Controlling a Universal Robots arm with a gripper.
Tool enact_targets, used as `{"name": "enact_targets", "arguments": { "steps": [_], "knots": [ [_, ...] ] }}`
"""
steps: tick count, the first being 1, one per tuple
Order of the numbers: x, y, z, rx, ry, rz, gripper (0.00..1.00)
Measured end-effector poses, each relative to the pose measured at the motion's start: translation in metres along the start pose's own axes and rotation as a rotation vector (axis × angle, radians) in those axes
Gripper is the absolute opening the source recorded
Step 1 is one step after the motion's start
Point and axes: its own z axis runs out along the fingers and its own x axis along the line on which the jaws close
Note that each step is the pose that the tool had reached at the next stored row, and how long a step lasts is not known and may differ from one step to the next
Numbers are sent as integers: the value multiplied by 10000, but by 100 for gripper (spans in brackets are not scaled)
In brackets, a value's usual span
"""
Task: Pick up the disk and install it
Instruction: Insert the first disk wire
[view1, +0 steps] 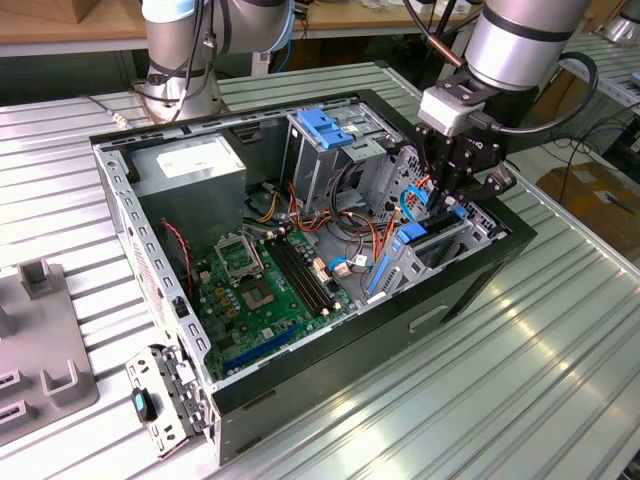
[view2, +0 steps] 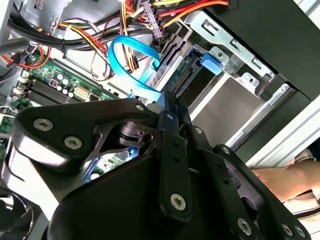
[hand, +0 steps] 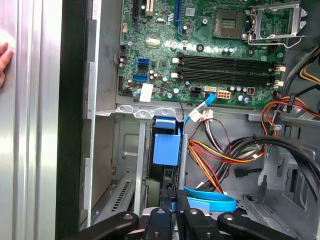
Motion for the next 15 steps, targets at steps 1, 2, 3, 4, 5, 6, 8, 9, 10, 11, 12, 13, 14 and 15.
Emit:
{"name": "enact_targets", "arguments": {
  "steps": [1, 2, 3, 4, 5, 6, 8, 9, 10, 11, 12, 13, 14, 15],
  "knots": [
    [0, 0, 0, 0, 0, -4, 16],
    [7, 2, 1, 0, 0, -8, 16],
    [19, 5, 4, 1, -1, -27, 16],
    [19, 5, 4, 2, -1, -30, 16],
    [19, 6, 4, 2, -2, -32, 16],
    [19, 8, 4, 2, -2, -32, 16],
    [18, 12, 6, 2, -3, -39, 16],
    [18, 13, 14, 3, -3, -56, 16],
    [18, 14, 18, 3, -3, -65, 16],
    [18, 14, 21, 3, -4, -70, 16],
    [18, 14, 23, 4, -2, -77, 16],
    [17, 14, 27, 4, -5, -80, 16],
    [17, 15, 33, 4, -5, -84, 16],
    [17, 15, 37, 5, -5, -87, 16]
  ]
}}
